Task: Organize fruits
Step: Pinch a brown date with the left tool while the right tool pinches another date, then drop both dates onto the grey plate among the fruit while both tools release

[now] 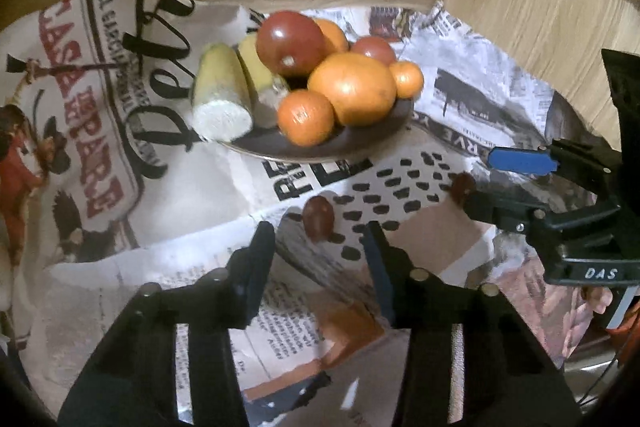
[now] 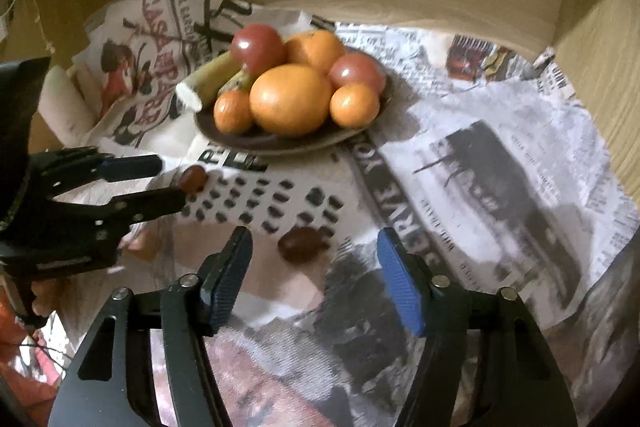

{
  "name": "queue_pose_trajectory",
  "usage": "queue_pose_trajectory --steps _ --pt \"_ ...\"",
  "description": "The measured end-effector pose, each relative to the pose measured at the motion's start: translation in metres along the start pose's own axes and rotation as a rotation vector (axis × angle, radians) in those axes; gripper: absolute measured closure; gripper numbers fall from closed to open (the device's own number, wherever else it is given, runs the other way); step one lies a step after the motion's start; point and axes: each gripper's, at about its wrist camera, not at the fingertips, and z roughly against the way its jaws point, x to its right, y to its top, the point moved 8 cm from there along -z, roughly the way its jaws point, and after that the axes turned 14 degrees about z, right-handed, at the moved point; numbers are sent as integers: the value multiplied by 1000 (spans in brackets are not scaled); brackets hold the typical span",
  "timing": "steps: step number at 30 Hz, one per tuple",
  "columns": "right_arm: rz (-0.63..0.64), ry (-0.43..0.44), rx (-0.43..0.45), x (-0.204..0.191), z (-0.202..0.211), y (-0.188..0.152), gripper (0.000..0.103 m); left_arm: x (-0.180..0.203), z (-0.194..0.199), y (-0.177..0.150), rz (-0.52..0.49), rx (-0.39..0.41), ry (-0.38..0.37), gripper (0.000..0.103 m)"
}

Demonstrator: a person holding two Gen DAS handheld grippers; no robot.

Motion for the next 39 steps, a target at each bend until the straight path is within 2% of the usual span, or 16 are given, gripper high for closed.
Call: queue_pose_trajectory --steps 6,8,12,14,18,23,33,39 --pt "26 19 -37 -10 -12 -3 64 0 -10 3 31 -25 -10 68" --pt "26 15 -33 -10 -12 -3 66 -1 -12 4 39 -26 -14 71" --pt "7 2 -25 -6 -13 -2 80 0 -15 7 37 -29 -16 79" --pt "-3 6 -18 -6 -12 -1 80 0 -15 7 35 -28 -17 86" --pt "4 -1 1 -8 -7 3 81 -1 -15 8 32 -24 -18 86" --pt "10 -11 34 -6 2 13 81 -4 1 15 31 25 -22 87" --pt "27 -30 122 -1 20 54 80 -2 39 57 22 159 -40 87" --pt "63 -55 160 0 20 84 80 -3 32 81 36 172 -39 87"
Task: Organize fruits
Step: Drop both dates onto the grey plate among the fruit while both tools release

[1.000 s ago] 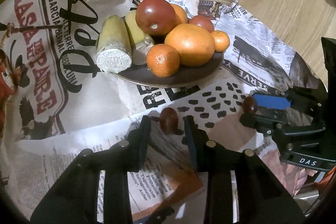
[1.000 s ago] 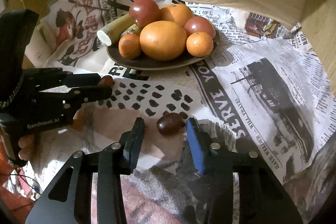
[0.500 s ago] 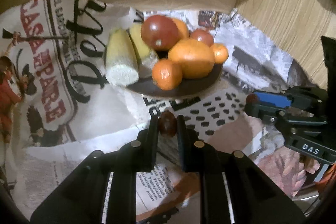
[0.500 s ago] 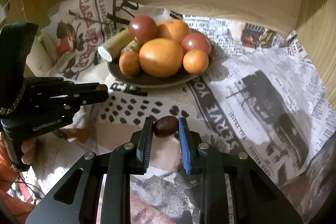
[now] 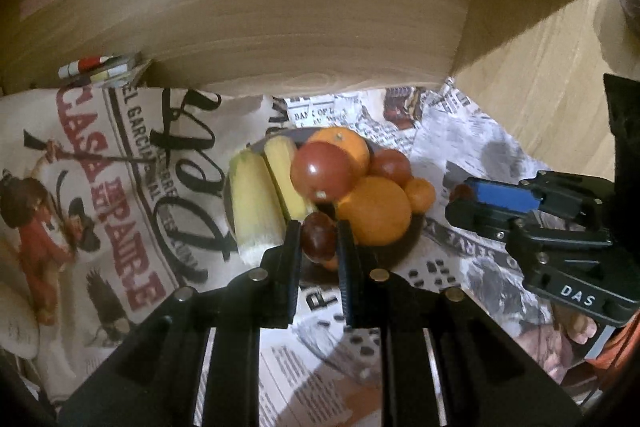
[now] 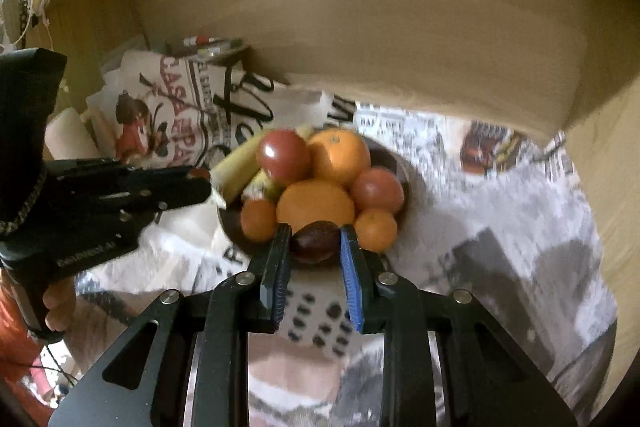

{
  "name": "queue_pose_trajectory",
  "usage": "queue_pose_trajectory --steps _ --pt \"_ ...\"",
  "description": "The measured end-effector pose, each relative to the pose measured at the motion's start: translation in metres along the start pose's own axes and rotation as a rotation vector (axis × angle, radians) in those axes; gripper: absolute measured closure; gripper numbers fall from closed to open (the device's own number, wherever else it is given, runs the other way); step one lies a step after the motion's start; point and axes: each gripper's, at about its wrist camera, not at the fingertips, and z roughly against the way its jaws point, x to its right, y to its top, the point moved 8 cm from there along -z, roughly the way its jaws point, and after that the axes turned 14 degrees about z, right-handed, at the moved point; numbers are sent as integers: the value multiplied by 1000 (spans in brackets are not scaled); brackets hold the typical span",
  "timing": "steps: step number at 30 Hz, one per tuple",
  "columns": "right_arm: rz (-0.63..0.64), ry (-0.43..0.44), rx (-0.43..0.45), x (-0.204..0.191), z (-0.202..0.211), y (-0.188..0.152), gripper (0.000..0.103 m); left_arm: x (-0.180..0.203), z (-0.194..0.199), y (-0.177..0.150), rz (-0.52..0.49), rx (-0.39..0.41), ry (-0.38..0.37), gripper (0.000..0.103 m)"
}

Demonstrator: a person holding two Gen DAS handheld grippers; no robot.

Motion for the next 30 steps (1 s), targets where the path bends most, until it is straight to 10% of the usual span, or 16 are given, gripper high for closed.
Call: queue_pose_trajectory --steps 22,26,30 --pt "-44 31 -84 28 -70 16 68 -18 -48 19 12 -42 20 83" --pt "-11 6 -89 24 -68 17 60 -20 -43 19 36 -45 6 56" --pt "-19 10 -68 23 -56 19 59 -22 -29 20 56 -13 4 55"
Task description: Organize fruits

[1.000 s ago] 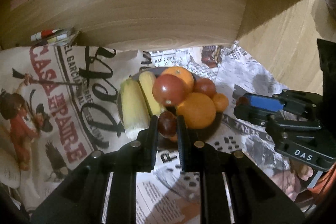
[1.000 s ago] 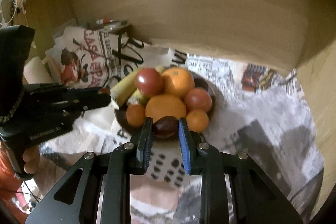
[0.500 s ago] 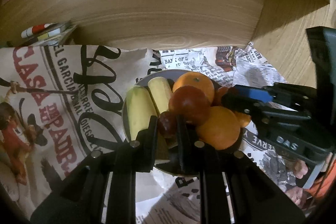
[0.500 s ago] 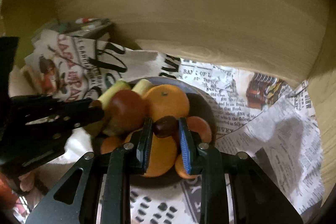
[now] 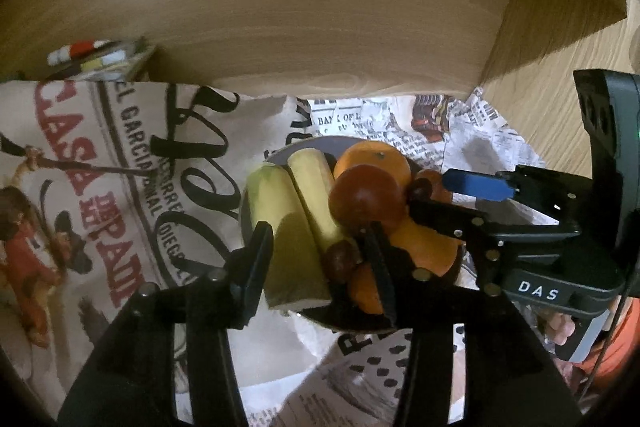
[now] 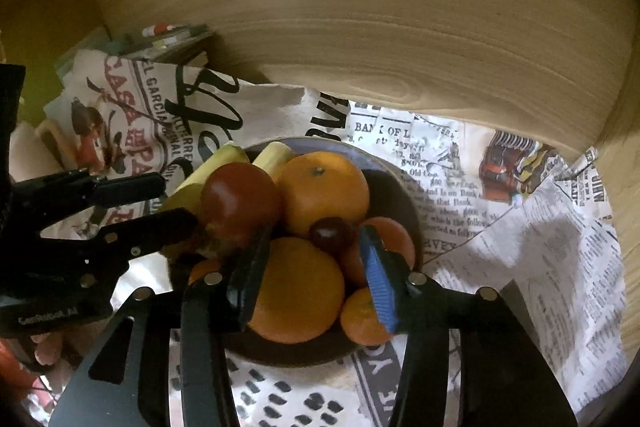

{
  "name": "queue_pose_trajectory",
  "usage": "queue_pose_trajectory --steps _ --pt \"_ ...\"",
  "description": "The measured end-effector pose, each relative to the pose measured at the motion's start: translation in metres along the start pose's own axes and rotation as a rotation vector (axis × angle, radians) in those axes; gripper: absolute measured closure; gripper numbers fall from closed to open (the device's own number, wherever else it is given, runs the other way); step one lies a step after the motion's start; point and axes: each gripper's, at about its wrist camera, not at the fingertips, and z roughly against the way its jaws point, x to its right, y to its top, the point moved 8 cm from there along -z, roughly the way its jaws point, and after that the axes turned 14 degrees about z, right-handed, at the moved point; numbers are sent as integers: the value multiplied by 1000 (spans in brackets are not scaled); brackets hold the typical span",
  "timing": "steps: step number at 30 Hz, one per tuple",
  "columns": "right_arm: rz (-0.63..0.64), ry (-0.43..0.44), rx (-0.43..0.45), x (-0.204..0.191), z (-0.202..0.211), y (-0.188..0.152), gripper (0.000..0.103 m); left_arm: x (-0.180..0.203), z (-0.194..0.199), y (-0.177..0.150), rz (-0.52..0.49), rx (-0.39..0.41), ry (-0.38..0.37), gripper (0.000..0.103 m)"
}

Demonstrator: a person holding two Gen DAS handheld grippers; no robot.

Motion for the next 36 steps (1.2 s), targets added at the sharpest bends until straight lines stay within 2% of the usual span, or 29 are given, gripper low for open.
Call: queue_pose_trajectory --steps 5,11,18,24,27,29,30,34,36 --pt "-2 -33 85 -1 37 10 59 1 40 9 19 95 -2 55" --pt "-4 -70 245 -13 110 25 59 14 111 20 18 261 -12 55" --pt "9 -119 434 -42 200 27 59 37 202 12 4 445 -36 55" --pt "-2 -154 552 -63 255 16 49 50 260 -9 -10 554 -37 52" --pt "-5 -159 577 -70 269 11 48 56 283 -21 -14 598 -40 40" --pt "-1 -167 590 -74 277 5 42 58 297 -26 -18 638 -30 28" --pt "1 -173 597 -77 280 3 35 60 305 -30 -23 659 -23 26" --pt "12 -206 627 -84 295 -5 18 67 319 -42 -31 675 -37 12" --pt "9 -218 640 -84 302 -11 15 69 322 -46 -32 681 -34 7"
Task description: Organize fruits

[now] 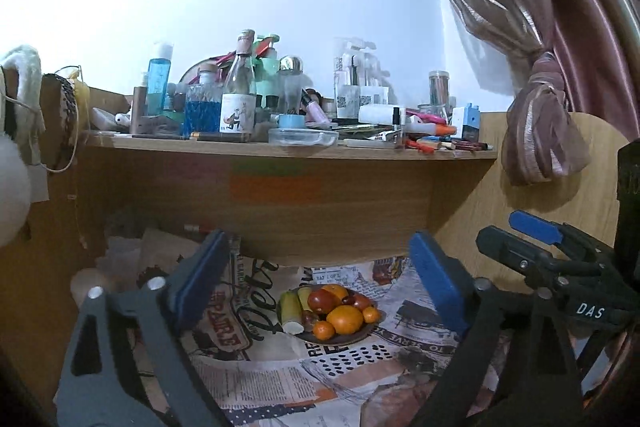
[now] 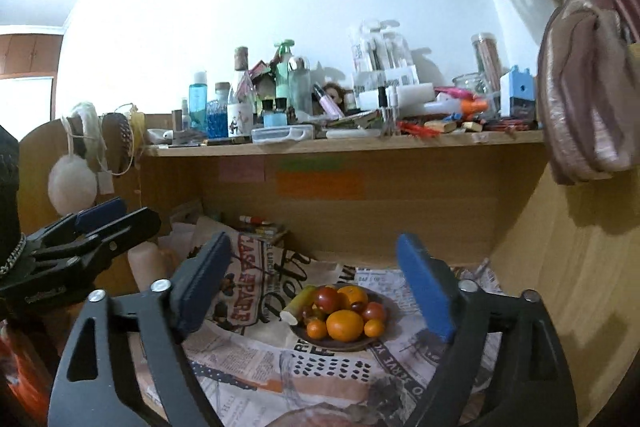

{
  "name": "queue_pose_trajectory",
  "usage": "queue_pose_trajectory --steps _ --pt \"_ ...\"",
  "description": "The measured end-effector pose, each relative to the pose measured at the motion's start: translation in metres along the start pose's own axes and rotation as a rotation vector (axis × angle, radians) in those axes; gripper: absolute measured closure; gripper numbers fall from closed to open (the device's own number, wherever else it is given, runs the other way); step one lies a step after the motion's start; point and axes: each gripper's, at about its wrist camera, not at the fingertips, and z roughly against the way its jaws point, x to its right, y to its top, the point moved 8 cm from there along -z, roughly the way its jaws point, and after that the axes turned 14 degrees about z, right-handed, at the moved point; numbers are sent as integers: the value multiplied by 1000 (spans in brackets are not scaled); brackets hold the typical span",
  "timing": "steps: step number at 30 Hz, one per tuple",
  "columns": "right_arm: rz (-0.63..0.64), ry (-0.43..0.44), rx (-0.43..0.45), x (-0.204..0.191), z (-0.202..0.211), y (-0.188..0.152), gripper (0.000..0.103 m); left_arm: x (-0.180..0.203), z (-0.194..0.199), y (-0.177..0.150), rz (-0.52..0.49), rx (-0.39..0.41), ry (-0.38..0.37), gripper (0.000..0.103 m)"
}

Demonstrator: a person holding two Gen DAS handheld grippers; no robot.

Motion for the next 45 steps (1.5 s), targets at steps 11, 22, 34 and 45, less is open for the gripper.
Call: queue_pose_trajectory --steps 11,22,34,45 --pt "-2 -49 -2 5 11 -9 0 4 5 -10 -21 2 37 0" --pt "-8 -58 -17 9 5 -14 0 3 -2 -14 -28 -6 49 0" --pt "1 -73 -21 9 3 -15 0 3 -3 -15 -21 -9 44 0" --pt "7 -77 -24 10 2 -16 0 4 -6 -16 -10 -21 35 0"
